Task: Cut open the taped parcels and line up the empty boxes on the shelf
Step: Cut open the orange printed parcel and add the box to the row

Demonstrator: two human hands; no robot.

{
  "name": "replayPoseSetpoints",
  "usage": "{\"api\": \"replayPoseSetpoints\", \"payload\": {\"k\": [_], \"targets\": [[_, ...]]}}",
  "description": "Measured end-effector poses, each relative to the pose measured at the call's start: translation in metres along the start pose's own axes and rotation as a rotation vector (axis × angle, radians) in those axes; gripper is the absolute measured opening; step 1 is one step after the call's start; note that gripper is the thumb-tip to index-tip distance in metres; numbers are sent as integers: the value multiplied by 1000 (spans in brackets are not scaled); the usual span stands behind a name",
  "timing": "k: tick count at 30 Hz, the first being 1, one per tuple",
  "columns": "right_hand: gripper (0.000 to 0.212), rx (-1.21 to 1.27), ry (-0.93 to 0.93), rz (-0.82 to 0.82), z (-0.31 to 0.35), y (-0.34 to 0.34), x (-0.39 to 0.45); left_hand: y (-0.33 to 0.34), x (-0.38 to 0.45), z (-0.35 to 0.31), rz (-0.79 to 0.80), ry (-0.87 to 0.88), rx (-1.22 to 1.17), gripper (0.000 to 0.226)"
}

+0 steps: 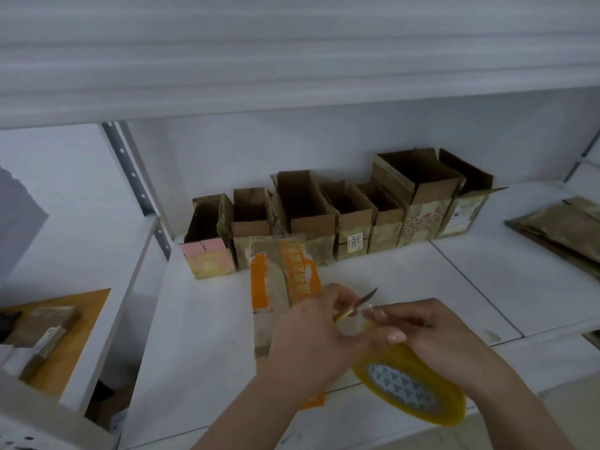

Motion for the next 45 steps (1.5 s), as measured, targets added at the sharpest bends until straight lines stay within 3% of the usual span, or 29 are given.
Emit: {"api": "replayPoseSetpoints", "payload": {"k": [4,8,9,13,18,27,31,35,38,42,45], "targets": [[24,-51,-22,15,-4,0,-4,6,6,-5,-21,-28,-12,38],[20,-16,-18,1,-11,0,-5,6,9,-3,-52,-3,-19,26],[25,13,-1,-8,-12,-2,-7,6,9,-3,-58,3,-29,25],[82,133,42,149,-18,-11,-14,7,7,0,-85,31,-90,24],[107,385,-50,247,-27,-27,-20,-1,1,15,-156,-70,-253,25],[81,469,-150,338,-34,-43,-11,-32,-16,15,-384,-6,-304,29],[84,335,-74,242,-46,-44,-1,-29,-22,32,-418,-87,-339,26],[88,296,-74,252,-54,-47,3,-26,-25,42,-487,-117,-393,23],[78,391,-96,253,-49,-51,5,-30,-27,42,-530,-107,-452,24],[48,189,-41,151,-46,-42,22,-32,-30,50,-592,-110,-559,29],[45,103,-28,118,-46,-37,30,-32,-32,52,-634,-112,-739,32]]}}
Point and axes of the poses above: each hand's wrist, its own x-axis towards the middle knuckle, its own y-axis out of the palm, z = x × y, the point moved 4 cm from there along x, towards the middle knuckle, and after that the axes turned 9 degrees about -x, right-handed, at the moved point
